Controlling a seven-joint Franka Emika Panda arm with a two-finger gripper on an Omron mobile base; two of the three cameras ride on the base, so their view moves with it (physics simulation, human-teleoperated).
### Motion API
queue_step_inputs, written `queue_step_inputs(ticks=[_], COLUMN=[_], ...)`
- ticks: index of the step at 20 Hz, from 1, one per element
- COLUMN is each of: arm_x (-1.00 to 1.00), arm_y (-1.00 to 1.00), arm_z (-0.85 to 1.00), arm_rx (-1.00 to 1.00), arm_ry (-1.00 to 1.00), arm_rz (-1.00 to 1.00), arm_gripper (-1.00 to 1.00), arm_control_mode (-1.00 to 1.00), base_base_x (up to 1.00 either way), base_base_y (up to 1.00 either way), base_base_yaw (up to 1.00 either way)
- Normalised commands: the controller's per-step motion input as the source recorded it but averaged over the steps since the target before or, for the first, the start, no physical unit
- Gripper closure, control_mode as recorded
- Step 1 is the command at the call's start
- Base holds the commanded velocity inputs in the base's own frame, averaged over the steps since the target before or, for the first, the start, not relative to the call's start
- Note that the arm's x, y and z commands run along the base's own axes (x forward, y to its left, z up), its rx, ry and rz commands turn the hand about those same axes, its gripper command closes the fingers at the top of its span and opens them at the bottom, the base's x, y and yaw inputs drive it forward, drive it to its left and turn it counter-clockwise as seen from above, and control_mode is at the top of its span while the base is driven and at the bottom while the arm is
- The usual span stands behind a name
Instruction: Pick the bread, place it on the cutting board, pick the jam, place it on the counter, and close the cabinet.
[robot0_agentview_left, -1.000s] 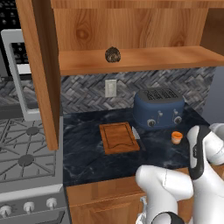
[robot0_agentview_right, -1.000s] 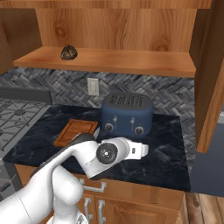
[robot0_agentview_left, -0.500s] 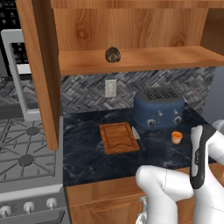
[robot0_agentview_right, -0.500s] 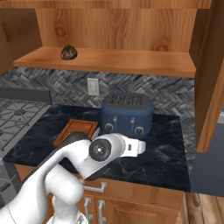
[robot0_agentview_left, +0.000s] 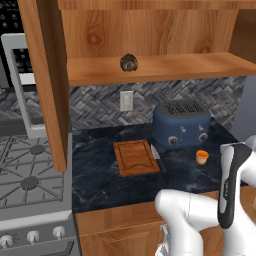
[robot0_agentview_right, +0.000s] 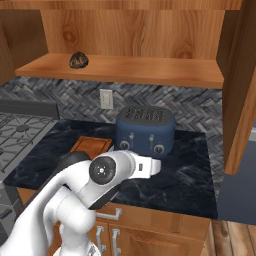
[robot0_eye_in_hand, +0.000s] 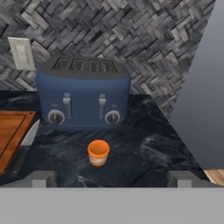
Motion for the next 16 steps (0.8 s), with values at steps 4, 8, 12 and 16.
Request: queue_step_inputs(ticks=[4,8,12,16], arm_x=[-0.30,-0.31,-0.24,-0.24], arm_y=[0.09,0.08,0.08,0.13], arm_z=[0.28,0.30,0.28,0.26], arm_rx=[0.02,0.03,0.03,0.02], arm_ry=[0.00,0.00,0.00,0.00], arm_rz=[0.00,0.00,0.00,0.00], arm_gripper=[-1.00,-1.00,-1.00,-1.00], arm_control_mode=[-1.00,-1.00,-1.00,-1.00], base_base_x=[0.00,0.00,0.00,0.00], base_base_y=[0.00,0.00,0.00,0.00], base_base_yaw=[0.00,0.00,0.00,0.00])
